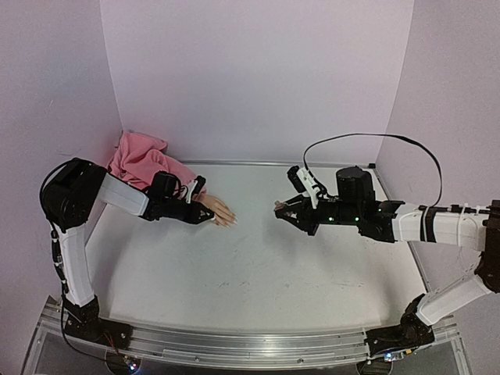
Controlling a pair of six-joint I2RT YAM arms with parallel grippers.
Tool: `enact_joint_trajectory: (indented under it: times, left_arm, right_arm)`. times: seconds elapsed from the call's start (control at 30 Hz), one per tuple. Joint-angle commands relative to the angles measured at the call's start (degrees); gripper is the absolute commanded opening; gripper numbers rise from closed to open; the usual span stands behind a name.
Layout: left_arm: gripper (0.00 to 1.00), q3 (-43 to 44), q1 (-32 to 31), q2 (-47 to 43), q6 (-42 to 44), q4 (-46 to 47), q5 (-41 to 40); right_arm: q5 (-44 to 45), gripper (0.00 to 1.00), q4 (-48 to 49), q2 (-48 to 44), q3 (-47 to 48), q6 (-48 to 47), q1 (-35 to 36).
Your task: Paint the nails
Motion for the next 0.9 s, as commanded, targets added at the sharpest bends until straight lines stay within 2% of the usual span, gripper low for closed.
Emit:
enact_joint_trajectory:
  times: [0.0,0.67,0.87]
  left_arm:
    - [0.00,2.74,-0.49,0.06,0.62,0.92,0.21]
    - [0.00,3.66,-1.44,-0.27,2.03,-1.00,0.08]
    - [0.00,0.87,-1.72,-5.22,1.13,-0.99,-0.89]
  right_arm:
    - [-1.55,0.00,3.58,-0.12,1.92,0.58,-0.02]
    - [-1.33,0.00,3.57,-0.20,1.83,0.56,0.03]
    - [-1.14,0.00,3.61,-0.40,2.00,0.40,-0.04]
